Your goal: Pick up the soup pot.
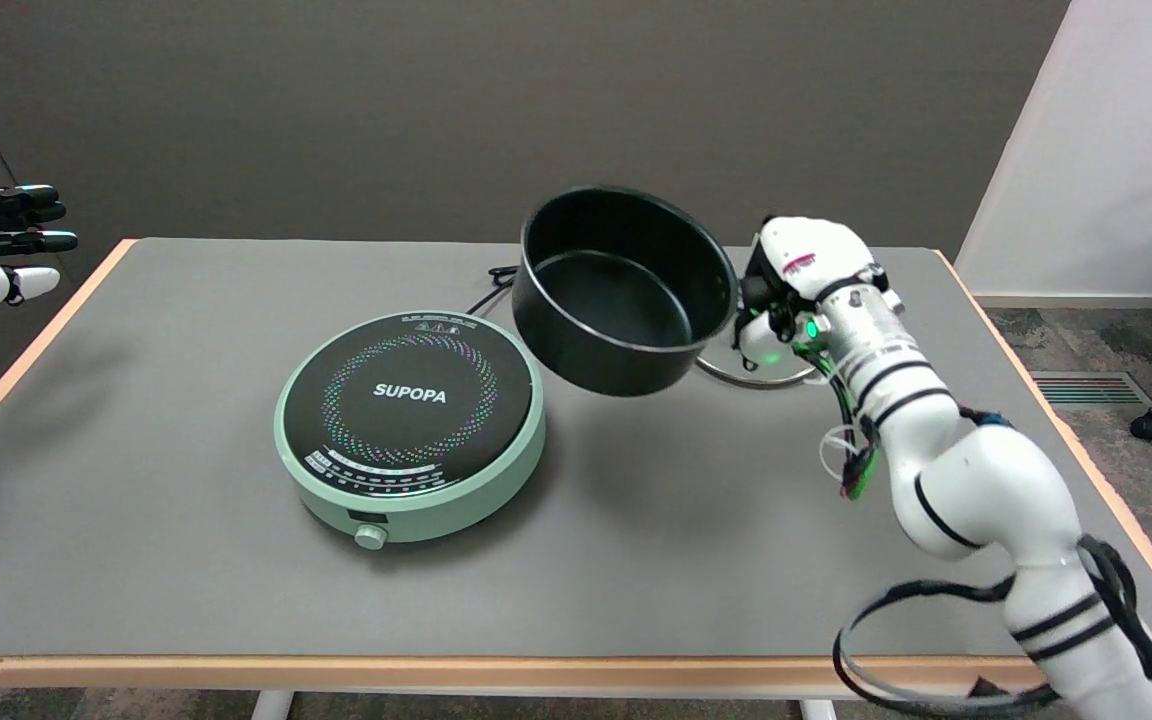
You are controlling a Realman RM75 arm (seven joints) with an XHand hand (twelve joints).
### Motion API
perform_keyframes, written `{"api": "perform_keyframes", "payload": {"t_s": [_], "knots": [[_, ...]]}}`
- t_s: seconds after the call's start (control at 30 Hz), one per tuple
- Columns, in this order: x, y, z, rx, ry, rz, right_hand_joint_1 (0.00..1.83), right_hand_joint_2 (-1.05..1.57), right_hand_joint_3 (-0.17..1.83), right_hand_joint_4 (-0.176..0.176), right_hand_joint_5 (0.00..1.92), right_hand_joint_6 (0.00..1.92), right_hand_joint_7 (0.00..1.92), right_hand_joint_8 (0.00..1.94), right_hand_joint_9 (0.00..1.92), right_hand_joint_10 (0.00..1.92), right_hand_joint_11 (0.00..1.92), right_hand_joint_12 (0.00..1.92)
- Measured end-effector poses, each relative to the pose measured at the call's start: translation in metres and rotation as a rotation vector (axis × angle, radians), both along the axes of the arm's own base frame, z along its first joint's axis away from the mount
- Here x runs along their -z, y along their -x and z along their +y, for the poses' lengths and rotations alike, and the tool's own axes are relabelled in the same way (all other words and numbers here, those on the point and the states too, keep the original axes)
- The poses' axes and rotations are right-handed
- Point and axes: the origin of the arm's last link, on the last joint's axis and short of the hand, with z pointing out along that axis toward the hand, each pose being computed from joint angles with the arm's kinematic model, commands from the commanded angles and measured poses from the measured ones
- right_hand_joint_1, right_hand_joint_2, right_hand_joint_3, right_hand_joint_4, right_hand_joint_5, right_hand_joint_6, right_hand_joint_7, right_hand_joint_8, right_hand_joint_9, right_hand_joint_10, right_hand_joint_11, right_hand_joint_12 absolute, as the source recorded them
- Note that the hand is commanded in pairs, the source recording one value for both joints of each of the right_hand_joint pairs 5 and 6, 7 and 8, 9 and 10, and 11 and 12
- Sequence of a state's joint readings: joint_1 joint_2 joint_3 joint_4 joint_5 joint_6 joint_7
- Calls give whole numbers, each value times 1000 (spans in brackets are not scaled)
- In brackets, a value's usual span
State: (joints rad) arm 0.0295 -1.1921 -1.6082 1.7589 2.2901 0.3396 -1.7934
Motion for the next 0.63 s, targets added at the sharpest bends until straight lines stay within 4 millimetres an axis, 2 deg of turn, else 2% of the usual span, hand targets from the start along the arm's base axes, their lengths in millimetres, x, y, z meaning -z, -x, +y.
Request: {"api": "perform_keyframes", "payload": {"t_s": [0.63], "knots": [[14, -31, -63, -55, -180, -41, 1277, 296, 1445, -75, 1770, 1770, 1770, 1770, 1770, 1770, 1770, 1770]]}}
